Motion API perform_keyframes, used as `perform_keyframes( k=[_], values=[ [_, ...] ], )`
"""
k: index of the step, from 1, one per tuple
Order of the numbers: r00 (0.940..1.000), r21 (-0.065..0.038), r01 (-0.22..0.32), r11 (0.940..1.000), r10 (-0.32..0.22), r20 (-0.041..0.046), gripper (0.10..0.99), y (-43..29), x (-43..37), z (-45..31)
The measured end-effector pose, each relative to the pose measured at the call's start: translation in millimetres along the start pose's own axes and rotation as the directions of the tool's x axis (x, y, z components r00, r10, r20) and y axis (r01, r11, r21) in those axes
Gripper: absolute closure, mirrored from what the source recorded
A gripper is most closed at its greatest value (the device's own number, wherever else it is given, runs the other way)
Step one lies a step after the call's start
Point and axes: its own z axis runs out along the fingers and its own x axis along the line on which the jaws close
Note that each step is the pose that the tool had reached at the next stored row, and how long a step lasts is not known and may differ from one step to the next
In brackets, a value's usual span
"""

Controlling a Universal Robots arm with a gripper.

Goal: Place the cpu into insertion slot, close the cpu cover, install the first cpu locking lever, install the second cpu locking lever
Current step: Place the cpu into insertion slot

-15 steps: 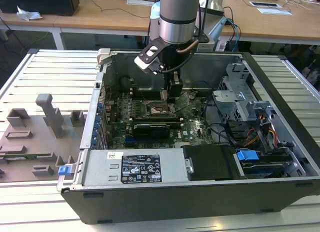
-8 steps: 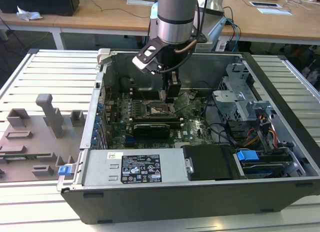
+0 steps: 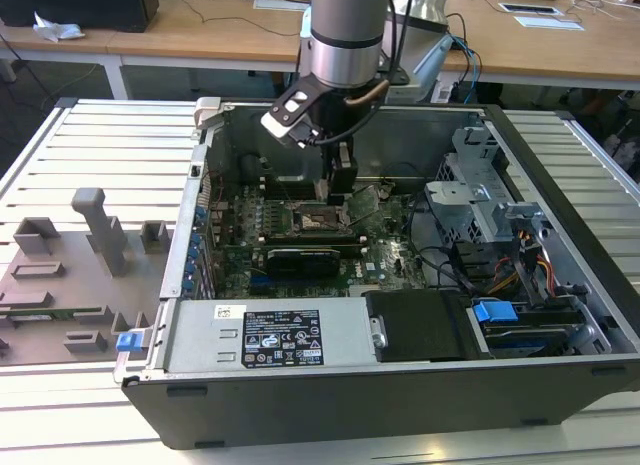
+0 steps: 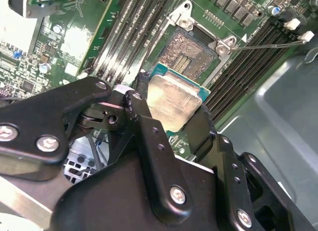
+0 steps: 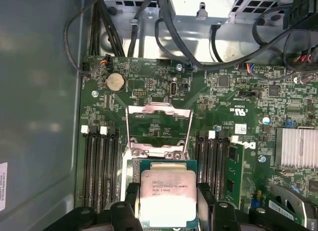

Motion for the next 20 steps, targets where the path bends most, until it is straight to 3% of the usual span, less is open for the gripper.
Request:
perform_keyframes(
  k=[12,18,20],
  values=[
    [1.0000,0.000,0.000,1.0000,0.000,0.0000,0.545,-2.3,1.9,14.2],
    [1.0000,0.000,0.000,1.0000,0.000,0.0000,0.545,-6.8,4.2,29.2],
    [1.0000,0.000,-0.001,1.0000,0.001,0.0000,0.545,-9.8,5.7,38.8]
  ],
)
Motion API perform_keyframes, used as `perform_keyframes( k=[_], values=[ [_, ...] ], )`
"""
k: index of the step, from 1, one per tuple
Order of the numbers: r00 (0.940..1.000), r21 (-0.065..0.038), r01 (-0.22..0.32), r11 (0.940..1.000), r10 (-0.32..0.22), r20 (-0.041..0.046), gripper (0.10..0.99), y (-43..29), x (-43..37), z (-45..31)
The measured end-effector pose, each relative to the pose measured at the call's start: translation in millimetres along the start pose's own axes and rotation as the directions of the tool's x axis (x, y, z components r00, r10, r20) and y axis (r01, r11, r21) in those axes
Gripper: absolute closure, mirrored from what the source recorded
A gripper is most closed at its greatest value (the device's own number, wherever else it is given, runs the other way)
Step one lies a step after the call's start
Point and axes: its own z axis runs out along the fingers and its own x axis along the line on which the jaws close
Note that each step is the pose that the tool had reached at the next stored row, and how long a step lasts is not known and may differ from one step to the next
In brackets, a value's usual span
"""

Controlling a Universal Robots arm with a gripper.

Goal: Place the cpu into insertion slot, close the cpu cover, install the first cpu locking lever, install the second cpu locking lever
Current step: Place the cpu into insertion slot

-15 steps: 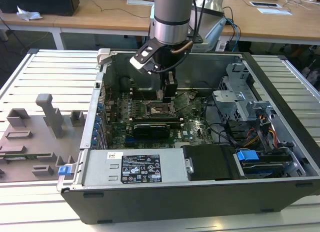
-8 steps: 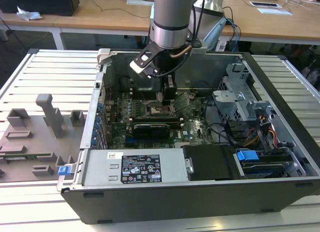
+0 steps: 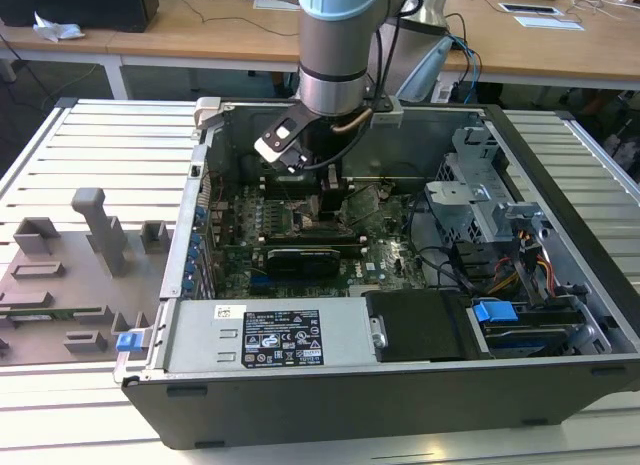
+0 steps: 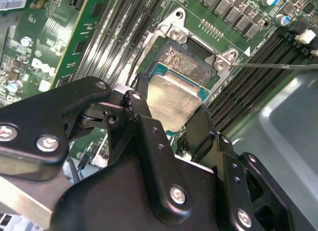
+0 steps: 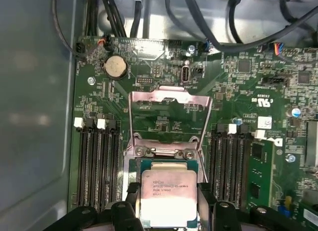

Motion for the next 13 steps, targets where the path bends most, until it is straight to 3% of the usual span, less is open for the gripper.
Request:
perform_keyframes(
  k=[5,13],
  values=[
    [1.0000,0.000,-0.006,1.0000,0.006,0.0001,0.545,-7.6,3.6,11.6],
    [0.9995,0.000,-0.033,0.9995,0.033,0.0010,0.545,-8.8,4.5,22.5]
  ],
)
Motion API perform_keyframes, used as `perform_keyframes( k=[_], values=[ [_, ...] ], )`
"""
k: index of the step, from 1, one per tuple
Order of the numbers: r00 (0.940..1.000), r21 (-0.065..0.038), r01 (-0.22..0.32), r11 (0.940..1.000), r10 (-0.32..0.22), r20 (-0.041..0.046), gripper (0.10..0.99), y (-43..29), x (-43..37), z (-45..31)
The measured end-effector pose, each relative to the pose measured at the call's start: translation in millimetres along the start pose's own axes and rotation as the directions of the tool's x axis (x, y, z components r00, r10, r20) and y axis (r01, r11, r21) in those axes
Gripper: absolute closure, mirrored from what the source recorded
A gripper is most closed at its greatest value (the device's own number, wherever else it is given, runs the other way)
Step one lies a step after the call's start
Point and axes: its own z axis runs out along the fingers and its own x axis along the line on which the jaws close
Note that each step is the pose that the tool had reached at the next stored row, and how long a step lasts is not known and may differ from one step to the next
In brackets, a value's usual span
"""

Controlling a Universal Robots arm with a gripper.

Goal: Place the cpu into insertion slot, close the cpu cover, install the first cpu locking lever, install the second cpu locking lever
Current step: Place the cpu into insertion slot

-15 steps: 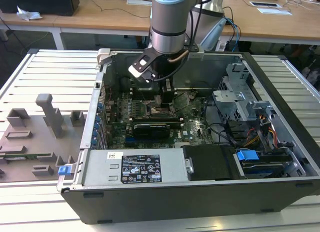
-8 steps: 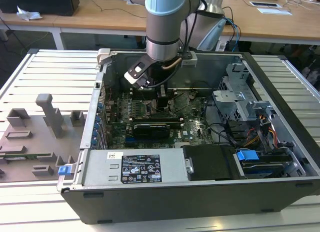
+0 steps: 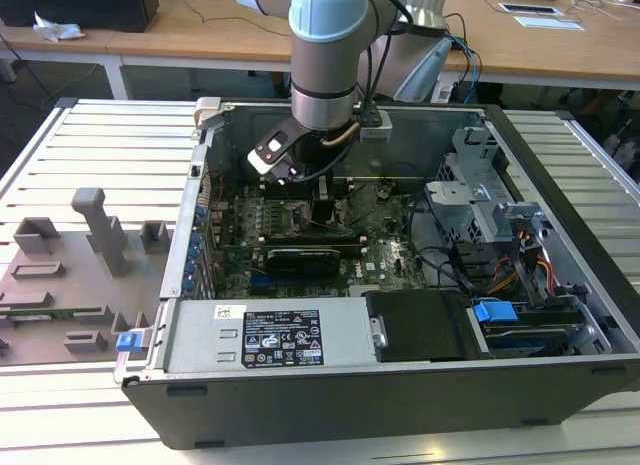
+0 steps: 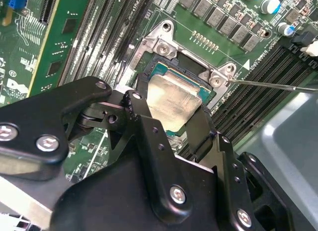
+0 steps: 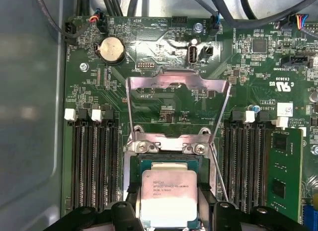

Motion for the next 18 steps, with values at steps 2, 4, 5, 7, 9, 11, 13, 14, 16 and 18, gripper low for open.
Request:
perform_keyframes(
  k=[2,4,5,7,9,11,13,14,16,18],
  values=[
    [1.0000,0.000,-0.003,1.0000,0.003,0.0000,0.545,0.0,0.0,0.7],
    [1.0000,0.000,-0.003,1.0000,0.003,0.0004,0.545,0.5,0.0,1.0],
    [1.0000,0.000,-0.003,1.0000,0.003,0.0003,0.545,0.8,0.0,1.5],
    [1.0000,0.000,-0.003,1.0000,0.003,0.0002,0.545,0.8,0.0,2.4],
    [1.0000,0.000,-0.003,1.0000,0.003,0.0006,0.545,0.8,-0.1,3.3],
    [1.0000,0.000,-0.003,1.0000,0.003,0.0002,0.545,0.9,0.0,3.5],
    [1.0000,-0.001,-0.003,1.0000,0.003,-0.0009,0.545,1.0,0.1,3.8],
    [1.0000,0.000,-0.003,1.0000,0.003,-0.0003,0.533,1.0,0.1,3.8],
    [1.0000,0.000,-0.003,1.0000,0.003,0.0001,0.467,0.9,0.0,3.6],
    [1.0000,0.000,-0.003,1.0000,0.003,0.0002,0.467,1.0,0.0,-0.5]
  ],
)
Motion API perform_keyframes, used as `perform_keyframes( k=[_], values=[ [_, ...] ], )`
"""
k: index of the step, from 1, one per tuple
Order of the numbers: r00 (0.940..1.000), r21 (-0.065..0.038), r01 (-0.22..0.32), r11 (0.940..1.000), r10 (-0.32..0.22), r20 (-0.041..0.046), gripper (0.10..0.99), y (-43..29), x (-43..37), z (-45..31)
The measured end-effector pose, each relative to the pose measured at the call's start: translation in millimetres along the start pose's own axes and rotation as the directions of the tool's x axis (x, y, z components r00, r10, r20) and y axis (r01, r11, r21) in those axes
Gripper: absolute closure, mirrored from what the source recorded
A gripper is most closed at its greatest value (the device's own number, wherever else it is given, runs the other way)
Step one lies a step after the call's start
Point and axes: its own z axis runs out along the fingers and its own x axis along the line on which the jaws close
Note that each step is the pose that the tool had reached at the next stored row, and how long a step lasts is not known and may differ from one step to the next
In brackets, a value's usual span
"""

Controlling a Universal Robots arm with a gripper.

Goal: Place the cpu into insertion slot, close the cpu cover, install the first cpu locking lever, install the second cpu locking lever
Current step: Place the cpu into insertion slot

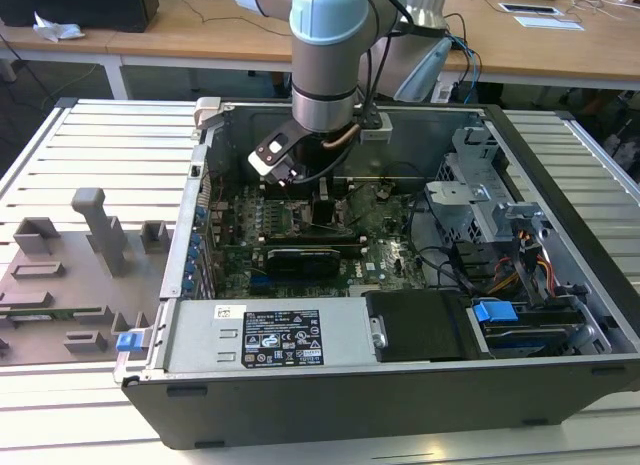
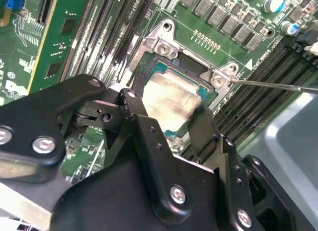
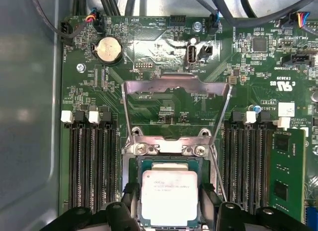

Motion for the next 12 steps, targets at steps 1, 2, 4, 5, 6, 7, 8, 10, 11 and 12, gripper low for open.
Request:
perform_keyframes(
  k=[1,2,4,5,6,7,8,10,11,12],
  values=[
    [1.0000,0.000,0.000,1.0000,0.000,0.0001,0.467,0.2,0.2,-4.6],
    [1.0000,0.000,0.000,1.0000,0.000,-0.0001,0.467,0.3,0.9,-8.4],
    [1.0000,0.000,0.000,1.0000,0.000,-0.0001,0.486,0.6,2.9,-17.1],
    [1.0000,0.000,0.000,1.0000,0.000,-0.0001,0.549,0.7,2.9,-19.3],
    [1.0000,0.000,0.000,1.0000,0.000,-0.0001,0.612,0.8,3.0,-21.8],
    [1.0000,0.000,0.000,1.0000,0.000,0.0001,0.675,0.8,3.1,-28.0],
    [1.0000,0.000,0.000,1.0000,0.000,0.0001,0.792,1.0,3.2,-33.8],
    [1.0000,0.000,0.000,1.0000,0.000,0.0001,0.976,1.2,3.3,-40.4],
    [1.0000,0.000,0.000,1.0000,0.000,0.0000,0.976,1.3,3.4,-42.6],
    [1.0000,0.000,0.000,1.0000,0.000,0.0001,0.980,1.4,3.6,-47.1]
  ],
)
